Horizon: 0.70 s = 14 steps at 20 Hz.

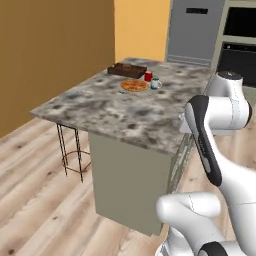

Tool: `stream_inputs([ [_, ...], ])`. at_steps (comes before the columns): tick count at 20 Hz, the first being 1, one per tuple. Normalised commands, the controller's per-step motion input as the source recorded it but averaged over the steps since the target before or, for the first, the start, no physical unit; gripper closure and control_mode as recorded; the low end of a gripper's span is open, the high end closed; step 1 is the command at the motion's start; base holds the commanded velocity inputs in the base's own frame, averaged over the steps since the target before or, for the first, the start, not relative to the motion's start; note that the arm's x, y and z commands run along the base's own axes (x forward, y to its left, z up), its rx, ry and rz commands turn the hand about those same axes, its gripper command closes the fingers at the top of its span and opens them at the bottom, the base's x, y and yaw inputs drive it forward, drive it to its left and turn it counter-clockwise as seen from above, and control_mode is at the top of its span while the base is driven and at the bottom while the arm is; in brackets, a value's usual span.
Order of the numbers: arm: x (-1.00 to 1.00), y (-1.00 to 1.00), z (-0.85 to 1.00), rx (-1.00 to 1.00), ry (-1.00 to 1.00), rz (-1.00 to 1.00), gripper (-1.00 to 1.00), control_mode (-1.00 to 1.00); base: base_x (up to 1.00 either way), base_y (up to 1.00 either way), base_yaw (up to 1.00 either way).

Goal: Take the pizza cutter from the drawer on the left and place it on the dining counter for cutting.

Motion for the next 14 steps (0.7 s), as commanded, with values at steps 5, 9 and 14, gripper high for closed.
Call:
stream_inputs([
  [5,0.0,0.0,0.0,0.0,0.0,0.0,1.0,1.0,-0.06,0.96,-0.42],
  [9,0.0,0.0,0.0,0.0,0.0,0.0,1.0,1.0,0.0,1.0,-0.47],
  [14,0.0,0.0,0.0,0.0,0.0,0.0,1.0,1.0,0.0,1.0,-0.42],
])
